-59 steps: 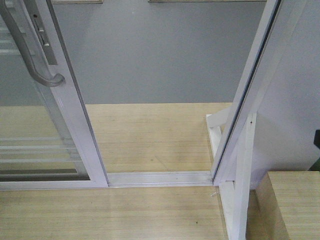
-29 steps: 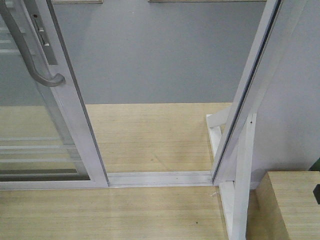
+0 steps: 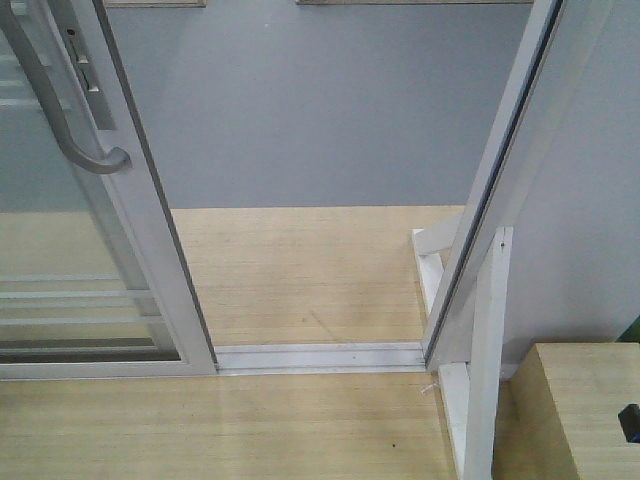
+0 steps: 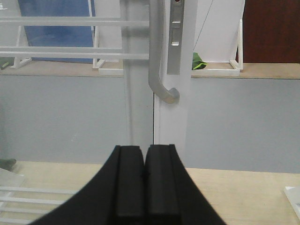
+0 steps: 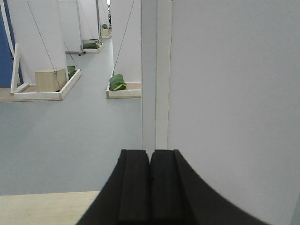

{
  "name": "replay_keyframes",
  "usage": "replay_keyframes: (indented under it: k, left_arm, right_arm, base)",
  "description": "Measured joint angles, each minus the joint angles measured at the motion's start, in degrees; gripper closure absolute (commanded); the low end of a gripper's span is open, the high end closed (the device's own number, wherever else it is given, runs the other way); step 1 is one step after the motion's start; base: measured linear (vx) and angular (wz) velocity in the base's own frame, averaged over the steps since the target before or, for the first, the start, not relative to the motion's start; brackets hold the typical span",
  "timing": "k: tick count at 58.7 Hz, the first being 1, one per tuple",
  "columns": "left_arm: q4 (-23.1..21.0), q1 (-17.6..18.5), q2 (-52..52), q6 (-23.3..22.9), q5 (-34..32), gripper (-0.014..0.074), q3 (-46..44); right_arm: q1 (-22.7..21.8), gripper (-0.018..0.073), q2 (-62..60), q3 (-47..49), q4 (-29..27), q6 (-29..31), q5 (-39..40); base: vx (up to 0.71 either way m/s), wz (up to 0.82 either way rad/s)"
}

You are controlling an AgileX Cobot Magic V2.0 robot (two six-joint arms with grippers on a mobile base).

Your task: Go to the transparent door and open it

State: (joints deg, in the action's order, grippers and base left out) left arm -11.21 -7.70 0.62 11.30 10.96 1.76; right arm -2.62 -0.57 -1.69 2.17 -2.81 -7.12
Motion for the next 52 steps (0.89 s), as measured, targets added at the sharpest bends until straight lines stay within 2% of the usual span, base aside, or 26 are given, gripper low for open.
replay_keyframes:
  k: [52]
  left_arm:
    - [0.0,0.0,0.0,-0.1,0.0,0.0603,0.0]
  right_arm:
    - [0.0,0.0566,0.0,0.0,0.0,0.0,-0.2]
  base:
    - [0.00,0.00]
